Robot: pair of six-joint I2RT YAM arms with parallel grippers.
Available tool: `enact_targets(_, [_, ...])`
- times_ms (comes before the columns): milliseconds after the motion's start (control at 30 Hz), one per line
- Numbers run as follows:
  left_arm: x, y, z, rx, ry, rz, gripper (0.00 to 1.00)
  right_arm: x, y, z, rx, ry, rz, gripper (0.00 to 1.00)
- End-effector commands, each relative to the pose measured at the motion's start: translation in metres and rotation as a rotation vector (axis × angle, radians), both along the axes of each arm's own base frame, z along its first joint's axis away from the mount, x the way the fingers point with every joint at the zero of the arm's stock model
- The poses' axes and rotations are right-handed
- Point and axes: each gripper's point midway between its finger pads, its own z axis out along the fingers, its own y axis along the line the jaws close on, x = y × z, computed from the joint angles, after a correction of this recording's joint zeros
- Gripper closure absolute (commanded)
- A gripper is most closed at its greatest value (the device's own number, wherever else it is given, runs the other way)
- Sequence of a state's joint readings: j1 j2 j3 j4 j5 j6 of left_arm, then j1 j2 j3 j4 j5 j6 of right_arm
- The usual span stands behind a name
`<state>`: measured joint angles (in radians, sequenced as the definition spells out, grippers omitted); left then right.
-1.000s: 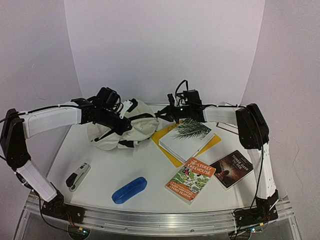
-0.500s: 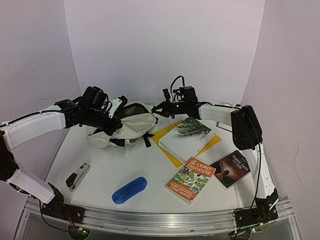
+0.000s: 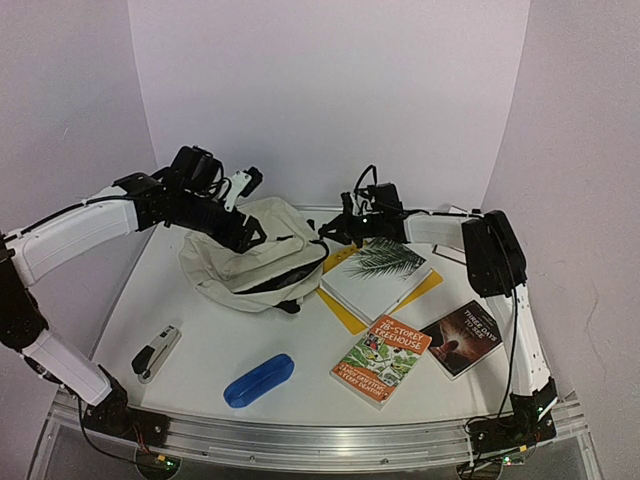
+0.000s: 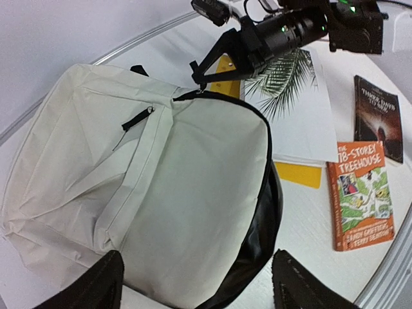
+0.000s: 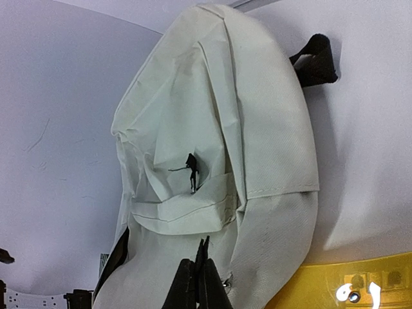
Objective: Pack the student bag
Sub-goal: Unzip the student bag at the center of the board.
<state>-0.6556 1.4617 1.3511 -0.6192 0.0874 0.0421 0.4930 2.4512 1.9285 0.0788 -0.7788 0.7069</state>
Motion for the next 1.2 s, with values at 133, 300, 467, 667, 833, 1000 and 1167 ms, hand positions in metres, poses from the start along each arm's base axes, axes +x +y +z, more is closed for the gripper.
enact_targets(133, [0.007,-0.049,-0.019,-0.064,0.126,-0.116,0.1,-0.014,0.017,0.059,0.071,-0.069,0.02,1.0])
enact_targets(300, [0.005,-0.077,-0.04,-0.066,0.156,-0.173,0.1,-0.016,0.021,0.064,0.092,-0.056,0.018,1.0])
enact_targets(467, [0.01,-0.097,-0.07,-0.01,0.162,-0.167,0.1,-0.015,0.022,0.065,0.108,-0.041,0.008,1.0])
enact_targets(667, [0.022,-0.112,-0.104,0.114,0.116,-0.133,0.22,-0.015,0.023,0.062,0.123,-0.013,-0.004,1.0])
enact_targets(833, [0.018,-0.105,-0.101,0.16,0.1,-0.144,0.81,-0.007,0.016,0.053,0.11,-0.013,-0.027,1.0])
enact_targets(1000, [-0.002,-0.082,-0.087,0.183,0.085,-0.161,1.0,0.011,0.001,0.037,0.081,-0.024,-0.07,1.0])
enact_targets(1167, [-0.03,-0.059,-0.068,0.16,0.078,-0.183,1.0,0.022,-0.007,0.017,0.054,-0.019,-0.095,1.0])
